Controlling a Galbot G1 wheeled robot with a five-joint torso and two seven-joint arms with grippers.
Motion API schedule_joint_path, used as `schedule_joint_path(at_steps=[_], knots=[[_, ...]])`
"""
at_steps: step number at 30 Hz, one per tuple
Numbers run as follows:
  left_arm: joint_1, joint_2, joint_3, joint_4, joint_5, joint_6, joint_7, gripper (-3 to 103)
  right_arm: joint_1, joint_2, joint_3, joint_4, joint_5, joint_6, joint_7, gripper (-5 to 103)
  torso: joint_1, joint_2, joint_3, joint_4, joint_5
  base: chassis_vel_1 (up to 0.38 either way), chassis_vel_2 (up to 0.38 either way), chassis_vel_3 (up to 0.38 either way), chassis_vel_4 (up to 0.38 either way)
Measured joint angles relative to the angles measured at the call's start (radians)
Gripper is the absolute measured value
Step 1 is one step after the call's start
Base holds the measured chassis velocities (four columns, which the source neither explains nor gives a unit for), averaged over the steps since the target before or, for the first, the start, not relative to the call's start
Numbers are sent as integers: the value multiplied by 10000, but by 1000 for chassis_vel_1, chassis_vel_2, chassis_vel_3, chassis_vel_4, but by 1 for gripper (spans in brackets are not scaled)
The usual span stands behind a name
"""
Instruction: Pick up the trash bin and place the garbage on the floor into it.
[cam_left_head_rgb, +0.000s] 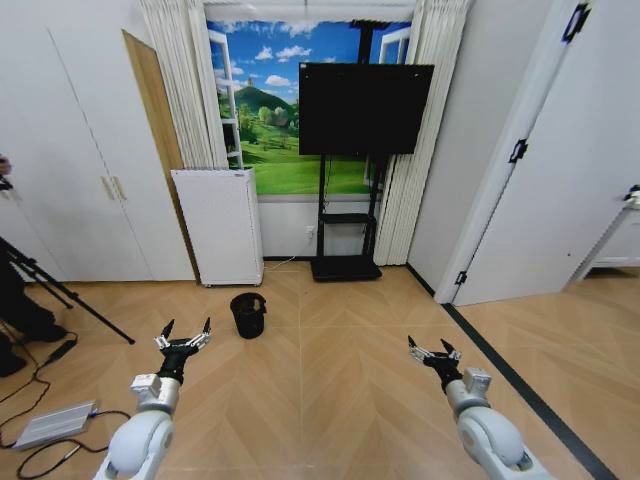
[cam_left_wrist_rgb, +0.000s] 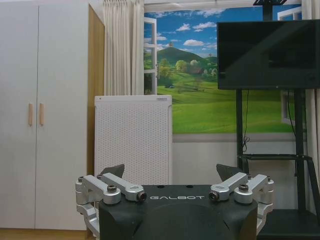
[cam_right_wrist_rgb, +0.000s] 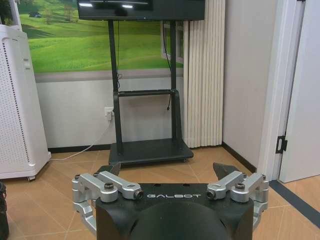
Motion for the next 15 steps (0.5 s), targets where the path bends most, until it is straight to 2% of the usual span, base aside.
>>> schedule_joint_path(at_steps=[5,15], knots=[[1,0,0,0,0,0,0,100,0,0,0,0,0,0,0,100,-7,1,-3,-1,-1,25,-14,-35,23],[5,0,0,0,0,0,0,100,-4,0,0,0,0,0,0,100,-19,6,-10,-3,-2,96,-93,-85,88]])
